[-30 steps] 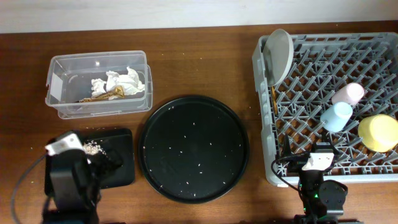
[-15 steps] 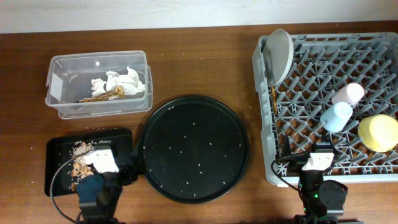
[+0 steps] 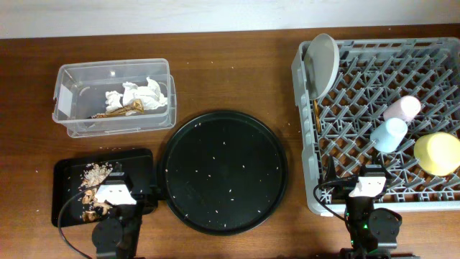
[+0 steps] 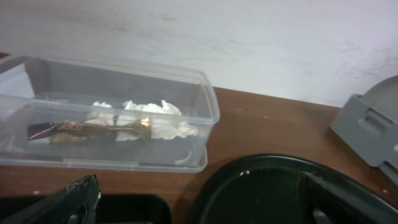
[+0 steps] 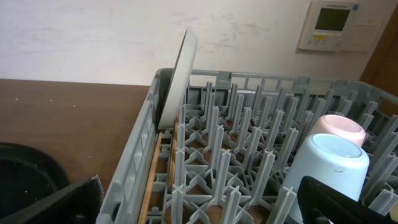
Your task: Sort waste into correct bins and load items into the dishwasher rack
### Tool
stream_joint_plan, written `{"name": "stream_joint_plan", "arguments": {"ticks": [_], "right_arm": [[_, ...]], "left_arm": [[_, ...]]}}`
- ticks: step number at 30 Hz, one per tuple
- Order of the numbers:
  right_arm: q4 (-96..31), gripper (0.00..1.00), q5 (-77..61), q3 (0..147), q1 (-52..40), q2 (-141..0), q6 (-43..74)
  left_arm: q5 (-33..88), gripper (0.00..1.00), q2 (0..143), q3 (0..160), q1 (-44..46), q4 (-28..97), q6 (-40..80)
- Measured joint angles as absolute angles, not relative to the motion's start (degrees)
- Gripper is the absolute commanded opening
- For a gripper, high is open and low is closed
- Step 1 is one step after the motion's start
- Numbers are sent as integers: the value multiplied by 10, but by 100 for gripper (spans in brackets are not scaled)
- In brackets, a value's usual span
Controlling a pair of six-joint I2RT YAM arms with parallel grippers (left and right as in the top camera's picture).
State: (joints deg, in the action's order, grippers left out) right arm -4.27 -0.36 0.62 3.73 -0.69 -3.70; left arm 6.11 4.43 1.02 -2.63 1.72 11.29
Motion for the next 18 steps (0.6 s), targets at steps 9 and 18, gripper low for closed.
{"name": "stream_joint_plan", "arguments": {"ticks": [9, 18], "right_arm": [[-43, 99, -4, 6, 37, -7, -37], [-43, 98, -4, 6, 37, -7, -37]], "left_arm": [[18, 99, 8, 8, -26, 45, 51], [4, 99, 8, 8, -26, 46, -8]]}}
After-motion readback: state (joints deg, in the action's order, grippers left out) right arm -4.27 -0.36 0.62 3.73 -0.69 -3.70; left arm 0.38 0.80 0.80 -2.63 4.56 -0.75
